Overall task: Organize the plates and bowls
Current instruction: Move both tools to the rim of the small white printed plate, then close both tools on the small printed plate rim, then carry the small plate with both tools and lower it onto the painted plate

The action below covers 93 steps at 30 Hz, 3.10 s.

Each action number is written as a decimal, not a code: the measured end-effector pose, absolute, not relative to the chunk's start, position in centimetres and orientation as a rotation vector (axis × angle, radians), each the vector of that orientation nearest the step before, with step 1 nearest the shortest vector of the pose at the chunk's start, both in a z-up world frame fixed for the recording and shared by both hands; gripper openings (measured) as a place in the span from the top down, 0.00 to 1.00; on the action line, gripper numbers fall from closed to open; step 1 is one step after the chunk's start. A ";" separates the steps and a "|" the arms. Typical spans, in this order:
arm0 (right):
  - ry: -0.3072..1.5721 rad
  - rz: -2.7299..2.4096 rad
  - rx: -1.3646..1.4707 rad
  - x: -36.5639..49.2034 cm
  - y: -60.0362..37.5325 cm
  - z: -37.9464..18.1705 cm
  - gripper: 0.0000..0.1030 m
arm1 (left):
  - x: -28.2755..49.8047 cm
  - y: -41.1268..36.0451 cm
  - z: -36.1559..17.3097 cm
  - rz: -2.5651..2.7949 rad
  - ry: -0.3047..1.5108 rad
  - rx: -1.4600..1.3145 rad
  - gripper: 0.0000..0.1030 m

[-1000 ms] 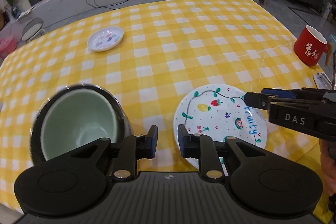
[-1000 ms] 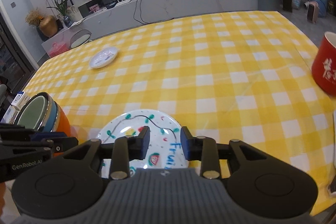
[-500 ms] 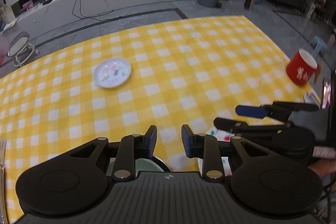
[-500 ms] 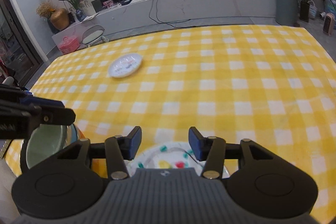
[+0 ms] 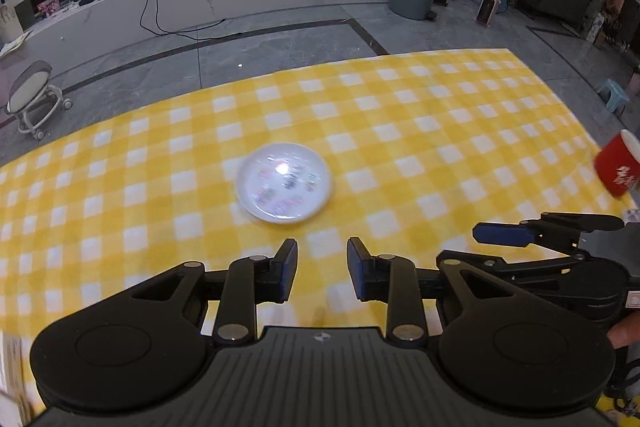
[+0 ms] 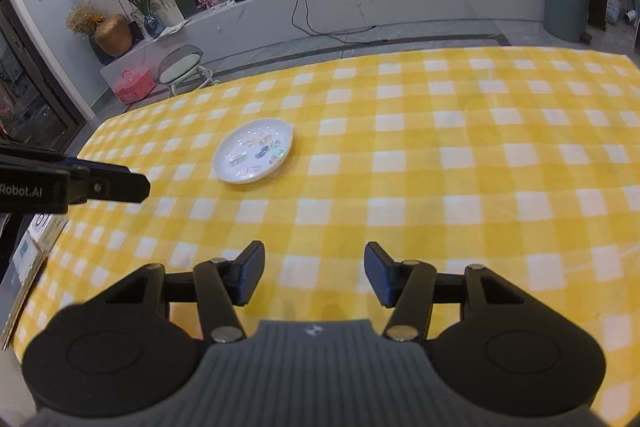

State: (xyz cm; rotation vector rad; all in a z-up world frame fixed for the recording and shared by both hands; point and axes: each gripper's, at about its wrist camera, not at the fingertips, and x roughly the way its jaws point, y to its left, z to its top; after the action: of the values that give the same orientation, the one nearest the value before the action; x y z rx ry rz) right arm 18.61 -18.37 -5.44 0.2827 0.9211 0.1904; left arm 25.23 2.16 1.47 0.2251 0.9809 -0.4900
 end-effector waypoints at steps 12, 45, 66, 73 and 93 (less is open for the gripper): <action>0.920 0.208 0.313 27.1 -15.1 -8.4 0.56 | 33.1 4.4 -4.5 -0.373 1.031 0.135 0.66; 0.914 0.126 0.446 28.1 -16.1 -8.8 0.99 | 32.5 3.9 -3.3 -0.331 1.117 -0.031 0.97; 0.805 0.172 0.553 9.4 -25.6 -2.0 1.00 | 16.6 -2.7 4.0 -0.408 1.066 -0.031 0.96; 0.788 0.149 0.589 3.8 -28.1 -1.8 1.00 | 10.7 -4.3 3.6 -0.412 1.038 -0.098 0.96; 0.911 0.066 0.628 0.8 -29.6 -7.5 0.99 | 6.5 -5.2 -3.8 -0.293 1.116 -0.243 0.97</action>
State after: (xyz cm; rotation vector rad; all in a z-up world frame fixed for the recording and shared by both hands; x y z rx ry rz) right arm 0.85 -29.57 -7.45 0.6283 0.9107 0.0663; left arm 6.45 -5.18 -3.81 -0.2433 1.1159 -0.2926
